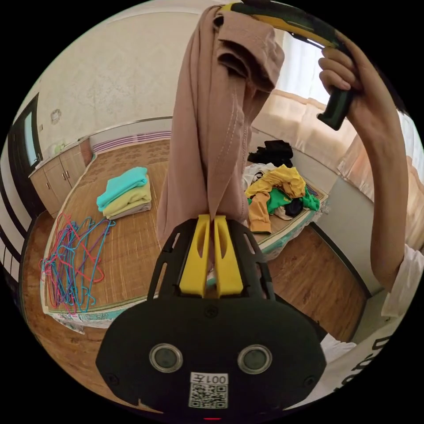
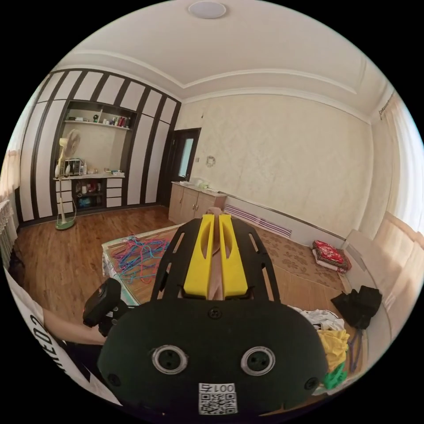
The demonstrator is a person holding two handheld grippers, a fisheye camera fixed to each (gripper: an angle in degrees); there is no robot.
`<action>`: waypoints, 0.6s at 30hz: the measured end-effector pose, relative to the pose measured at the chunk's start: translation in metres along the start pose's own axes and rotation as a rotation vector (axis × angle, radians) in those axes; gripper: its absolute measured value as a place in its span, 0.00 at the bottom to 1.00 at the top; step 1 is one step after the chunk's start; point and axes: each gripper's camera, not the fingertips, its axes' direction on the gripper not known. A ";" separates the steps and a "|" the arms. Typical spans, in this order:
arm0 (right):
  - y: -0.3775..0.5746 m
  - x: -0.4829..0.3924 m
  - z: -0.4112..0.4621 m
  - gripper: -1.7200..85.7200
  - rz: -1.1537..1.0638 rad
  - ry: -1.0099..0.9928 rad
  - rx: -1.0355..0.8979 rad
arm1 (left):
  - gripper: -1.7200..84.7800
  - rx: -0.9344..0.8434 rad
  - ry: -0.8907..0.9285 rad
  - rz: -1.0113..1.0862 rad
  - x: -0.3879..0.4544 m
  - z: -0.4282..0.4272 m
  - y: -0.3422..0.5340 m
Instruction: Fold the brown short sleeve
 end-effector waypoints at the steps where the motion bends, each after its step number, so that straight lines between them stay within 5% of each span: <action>1: 0.001 0.011 0.010 0.04 0.018 0.030 -0.019 | 0.01 0.008 -0.011 -0.003 -0.006 0.002 -0.002; 8: 0.041 0.081 0.072 0.04 0.165 -0.019 -0.209 | 0.01 0.013 -0.094 -0.018 -0.052 -0.008 -0.005; 18: 0.214 0.100 0.241 0.08 0.266 -0.215 -0.863 | 0.01 -0.269 -0.214 0.139 -0.056 0.036 0.049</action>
